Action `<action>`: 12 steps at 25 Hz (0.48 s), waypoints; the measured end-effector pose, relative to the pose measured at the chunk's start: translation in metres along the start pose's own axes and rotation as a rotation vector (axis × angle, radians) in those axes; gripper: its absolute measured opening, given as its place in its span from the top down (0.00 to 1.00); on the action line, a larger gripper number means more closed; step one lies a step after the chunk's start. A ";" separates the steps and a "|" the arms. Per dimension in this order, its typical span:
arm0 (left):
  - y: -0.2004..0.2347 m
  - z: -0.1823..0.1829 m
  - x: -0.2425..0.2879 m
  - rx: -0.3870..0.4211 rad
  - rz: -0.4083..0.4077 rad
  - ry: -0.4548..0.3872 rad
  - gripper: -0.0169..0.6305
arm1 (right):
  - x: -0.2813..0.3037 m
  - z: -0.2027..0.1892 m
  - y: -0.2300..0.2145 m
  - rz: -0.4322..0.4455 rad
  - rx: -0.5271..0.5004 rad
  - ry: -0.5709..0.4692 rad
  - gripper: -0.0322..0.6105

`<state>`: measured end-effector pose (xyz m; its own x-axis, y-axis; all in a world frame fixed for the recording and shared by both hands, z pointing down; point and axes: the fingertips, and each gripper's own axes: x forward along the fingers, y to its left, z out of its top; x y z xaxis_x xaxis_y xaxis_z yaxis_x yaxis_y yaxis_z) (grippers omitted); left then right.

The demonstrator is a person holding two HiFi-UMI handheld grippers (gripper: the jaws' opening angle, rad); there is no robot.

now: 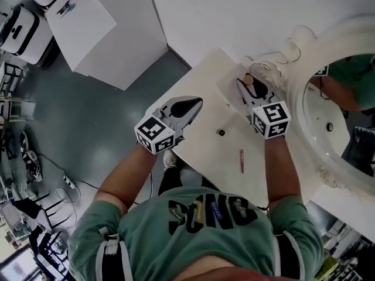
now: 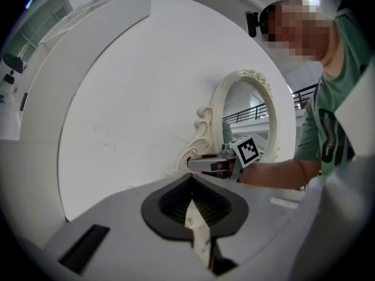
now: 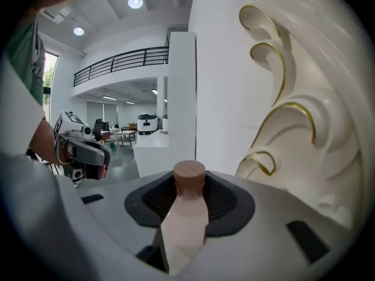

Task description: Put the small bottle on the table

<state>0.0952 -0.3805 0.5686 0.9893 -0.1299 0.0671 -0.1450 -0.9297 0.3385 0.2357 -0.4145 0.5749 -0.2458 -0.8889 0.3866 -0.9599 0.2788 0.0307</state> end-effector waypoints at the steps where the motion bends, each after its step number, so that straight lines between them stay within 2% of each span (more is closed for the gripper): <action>1: 0.001 -0.002 0.002 -0.002 -0.004 0.002 0.97 | 0.003 -0.002 -0.001 -0.001 -0.004 0.001 0.75; 7: 0.004 -0.009 0.012 -0.012 -0.020 0.008 0.97 | 0.013 -0.011 -0.006 -0.011 -0.001 0.007 0.75; 12: 0.006 -0.012 0.016 -0.014 -0.026 0.010 0.97 | 0.018 -0.021 -0.003 -0.014 -0.040 0.019 0.75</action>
<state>0.1099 -0.3837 0.5833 0.9924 -0.1028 0.0672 -0.1200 -0.9278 0.3534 0.2368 -0.4240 0.6017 -0.2298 -0.8856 0.4037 -0.9568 0.2815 0.0728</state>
